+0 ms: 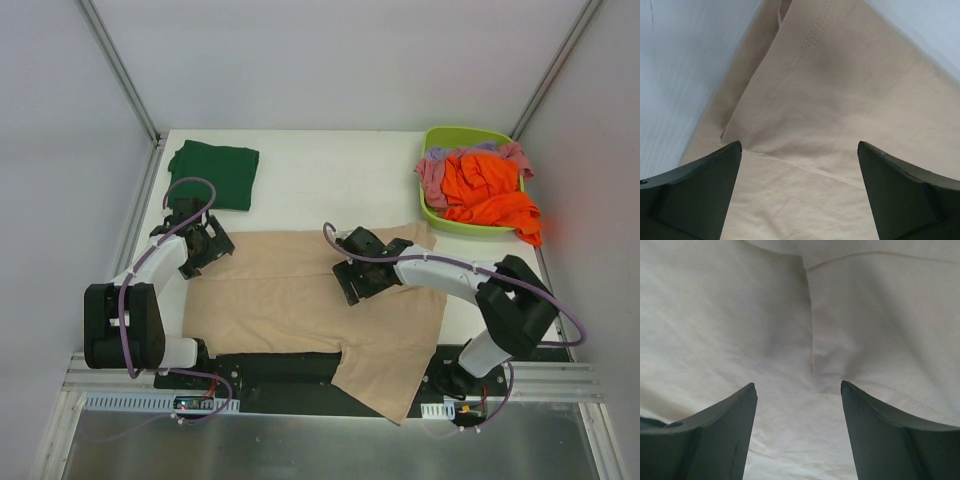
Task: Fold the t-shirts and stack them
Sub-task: Fold the flattened tshirt in 1/3 of the way, then grap the side of the flattened tshirt closest away from the robot with both arms
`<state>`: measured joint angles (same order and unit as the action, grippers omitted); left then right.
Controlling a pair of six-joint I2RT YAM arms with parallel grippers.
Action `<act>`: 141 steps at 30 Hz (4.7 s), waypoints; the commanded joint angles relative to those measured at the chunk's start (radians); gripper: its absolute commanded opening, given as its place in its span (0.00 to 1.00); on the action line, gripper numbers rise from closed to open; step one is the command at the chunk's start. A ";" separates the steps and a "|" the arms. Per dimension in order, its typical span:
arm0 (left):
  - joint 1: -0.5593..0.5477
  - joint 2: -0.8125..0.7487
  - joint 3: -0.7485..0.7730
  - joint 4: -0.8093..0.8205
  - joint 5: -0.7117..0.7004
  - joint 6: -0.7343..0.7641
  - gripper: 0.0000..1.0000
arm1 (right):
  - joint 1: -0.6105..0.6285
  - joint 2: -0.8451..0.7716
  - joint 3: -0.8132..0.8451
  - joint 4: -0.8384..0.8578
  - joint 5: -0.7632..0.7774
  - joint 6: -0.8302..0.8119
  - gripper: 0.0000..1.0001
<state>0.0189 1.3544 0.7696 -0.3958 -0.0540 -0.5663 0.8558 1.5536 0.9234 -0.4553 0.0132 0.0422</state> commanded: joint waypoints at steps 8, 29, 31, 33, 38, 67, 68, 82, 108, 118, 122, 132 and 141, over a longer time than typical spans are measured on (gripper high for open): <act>-0.005 0.011 -0.015 0.028 -0.044 -0.006 0.99 | 0.028 0.108 0.072 -0.088 0.211 0.044 0.37; -0.005 0.020 -0.007 0.037 -0.038 -0.006 0.99 | 0.104 0.051 0.230 -0.289 0.055 0.306 0.11; -0.005 0.020 -0.007 0.038 -0.037 -0.006 0.99 | 0.104 0.048 0.233 -0.269 0.042 0.327 0.13; -0.007 0.020 -0.007 0.037 -0.037 -0.006 0.99 | 0.104 0.054 0.241 -0.256 0.027 0.332 0.23; -0.004 0.012 -0.010 0.037 -0.041 -0.004 0.99 | 0.104 0.040 0.269 -0.321 0.149 0.331 0.62; 0.081 0.164 0.072 0.006 -0.092 -0.023 0.99 | -0.271 0.127 0.086 0.009 0.031 0.193 0.96; 0.084 0.184 0.091 -0.001 -0.104 -0.021 0.99 | -0.273 0.140 0.106 0.009 0.018 0.182 0.96; 0.112 0.399 0.376 -0.084 -0.130 -0.009 0.99 | -0.368 0.293 0.276 0.036 -0.050 0.096 0.96; 0.108 -0.682 -0.305 -0.424 -0.191 -0.479 0.96 | -0.287 -0.346 -0.135 0.050 -0.050 0.186 0.96; 0.092 -0.622 -0.328 -0.546 -0.116 -0.607 0.84 | -0.299 -0.337 -0.170 0.090 -0.119 0.179 0.96; 0.090 -0.575 -0.335 -0.560 -0.138 -0.667 0.72 | -0.316 -0.336 -0.178 0.095 -0.127 0.177 0.96; 0.090 -0.609 -0.389 -0.549 -0.150 -0.713 0.49 | -0.337 -0.293 -0.173 0.096 -0.134 0.174 0.96; 0.088 -0.563 -0.374 -0.520 -0.155 -0.702 0.00 | -0.342 -0.283 -0.179 0.092 -0.128 0.174 0.96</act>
<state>0.1169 0.7727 0.3981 -0.9283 -0.1913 -1.2575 0.5194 1.2736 0.7441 -0.3779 -0.1062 0.2131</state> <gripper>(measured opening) 0.016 0.961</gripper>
